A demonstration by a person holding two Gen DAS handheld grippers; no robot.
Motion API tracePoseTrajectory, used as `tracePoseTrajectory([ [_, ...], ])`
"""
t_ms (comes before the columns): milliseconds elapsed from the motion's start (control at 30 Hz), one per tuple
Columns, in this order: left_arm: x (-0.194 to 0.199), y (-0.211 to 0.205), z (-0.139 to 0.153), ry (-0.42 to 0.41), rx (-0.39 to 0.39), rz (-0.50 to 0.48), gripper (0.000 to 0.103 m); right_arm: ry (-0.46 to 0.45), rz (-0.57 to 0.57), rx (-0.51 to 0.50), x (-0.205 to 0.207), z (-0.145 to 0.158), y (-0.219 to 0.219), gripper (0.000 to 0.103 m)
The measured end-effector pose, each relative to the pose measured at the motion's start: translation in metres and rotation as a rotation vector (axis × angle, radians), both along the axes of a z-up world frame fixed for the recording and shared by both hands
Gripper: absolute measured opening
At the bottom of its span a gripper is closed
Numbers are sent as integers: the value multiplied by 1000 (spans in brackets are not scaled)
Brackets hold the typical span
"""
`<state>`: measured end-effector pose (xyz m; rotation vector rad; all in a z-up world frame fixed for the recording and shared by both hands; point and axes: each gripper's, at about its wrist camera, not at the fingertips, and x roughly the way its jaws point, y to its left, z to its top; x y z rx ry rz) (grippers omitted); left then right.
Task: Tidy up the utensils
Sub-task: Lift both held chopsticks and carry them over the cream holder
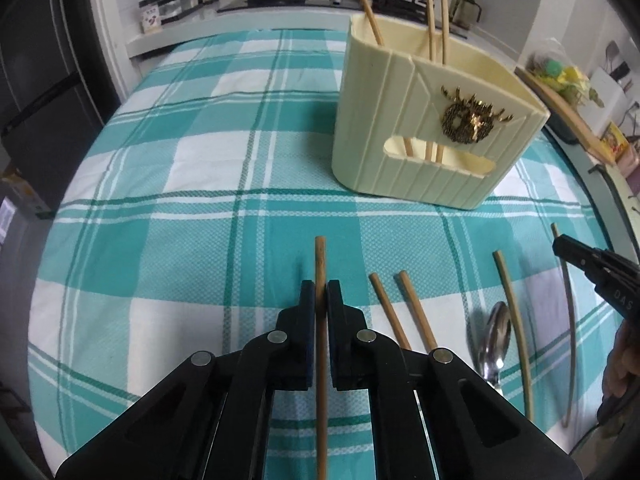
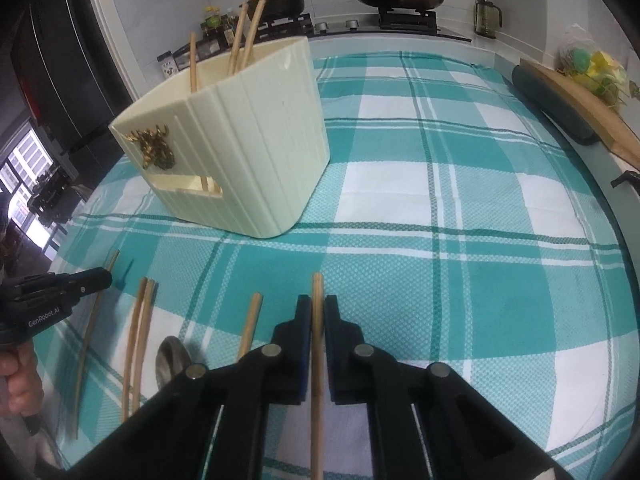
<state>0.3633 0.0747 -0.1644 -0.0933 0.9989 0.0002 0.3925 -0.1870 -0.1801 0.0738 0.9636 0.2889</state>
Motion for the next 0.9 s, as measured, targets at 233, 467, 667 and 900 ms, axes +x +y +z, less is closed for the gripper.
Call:
tracePoseTrajectory([
  [233,-38,-2,57,-128,-10,-19,4,-96,29,65,-32,51,-8,6],
  [467,-68,-11,90,-208,16,-42,4,-164,52,105,-68,84,-10,6],
  [667,-87,-20,106,-263,38,-61,4,-213,61,125,-92,105,-13,6],
  [900,-97,-25,114,-282,48,-80,4,-245,58,139,-109,121,-19,6],
])
